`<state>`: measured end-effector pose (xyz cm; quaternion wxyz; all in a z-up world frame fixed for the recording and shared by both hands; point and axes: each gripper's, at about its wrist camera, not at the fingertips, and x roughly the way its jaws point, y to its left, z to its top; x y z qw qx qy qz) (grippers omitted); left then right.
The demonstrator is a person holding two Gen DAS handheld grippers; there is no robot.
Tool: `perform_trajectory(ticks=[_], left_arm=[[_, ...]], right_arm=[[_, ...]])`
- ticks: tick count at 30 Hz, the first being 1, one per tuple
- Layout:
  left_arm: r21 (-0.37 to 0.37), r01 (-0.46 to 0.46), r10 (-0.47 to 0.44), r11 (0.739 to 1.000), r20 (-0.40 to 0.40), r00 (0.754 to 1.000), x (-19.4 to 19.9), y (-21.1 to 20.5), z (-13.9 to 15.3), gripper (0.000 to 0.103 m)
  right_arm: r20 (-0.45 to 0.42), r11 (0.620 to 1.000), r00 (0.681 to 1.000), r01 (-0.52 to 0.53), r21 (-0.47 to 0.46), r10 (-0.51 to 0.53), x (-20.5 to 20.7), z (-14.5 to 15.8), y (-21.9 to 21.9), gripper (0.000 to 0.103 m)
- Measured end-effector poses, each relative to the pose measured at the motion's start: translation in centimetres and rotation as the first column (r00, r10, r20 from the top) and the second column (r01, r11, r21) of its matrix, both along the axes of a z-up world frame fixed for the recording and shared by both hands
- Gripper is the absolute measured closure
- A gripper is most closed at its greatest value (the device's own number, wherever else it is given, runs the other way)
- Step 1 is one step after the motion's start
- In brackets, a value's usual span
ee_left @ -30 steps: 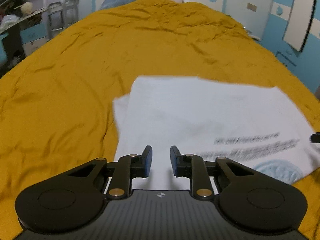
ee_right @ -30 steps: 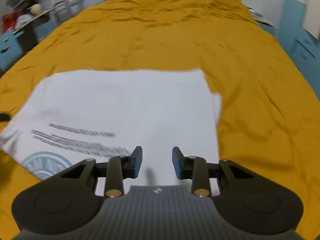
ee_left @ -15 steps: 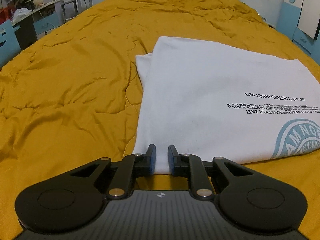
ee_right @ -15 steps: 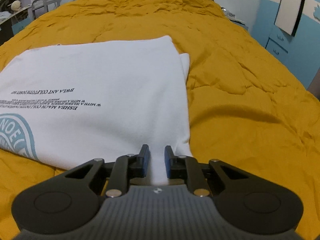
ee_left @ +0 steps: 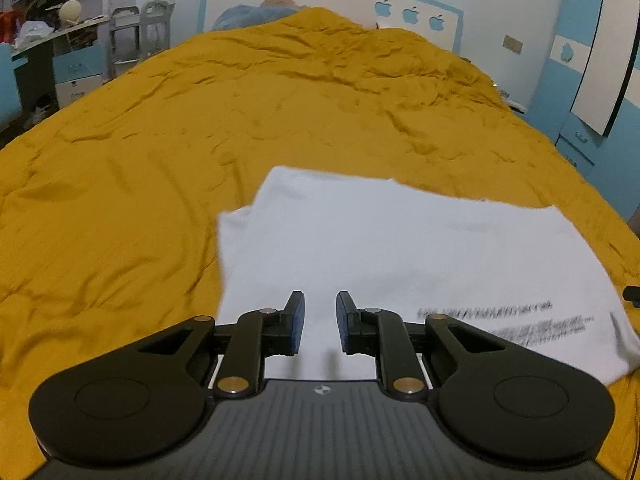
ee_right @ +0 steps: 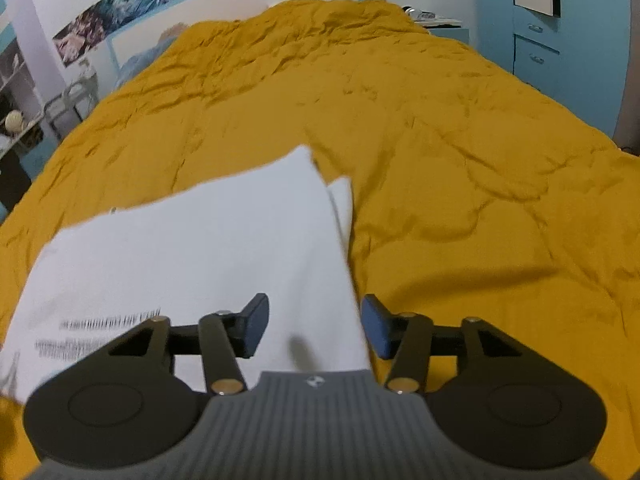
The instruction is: Fold small clothes
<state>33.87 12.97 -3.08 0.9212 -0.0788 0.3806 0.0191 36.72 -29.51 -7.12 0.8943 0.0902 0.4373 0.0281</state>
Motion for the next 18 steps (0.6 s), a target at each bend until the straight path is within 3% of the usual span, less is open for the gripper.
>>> perform_trajectory(ticks=[8,18], left_arm=[[0.013,0.044,-0.043,0.999,-0.017,0.999,4.3,-2.8,-1.8,0.082],[-0.038,0.082,-0.084,0.996,-0.053,0.995,8.2,-4.5,-4.1,0.082]], right_arm=[[-0.018,0.986,0.998,0.066,0.153,-0.064,5.4,-1.3,-2.9,0.035],[-0.104,0.954,0.99,0.12,0.275,-0.094,10.5,-6.0,-4.7,0.035]])
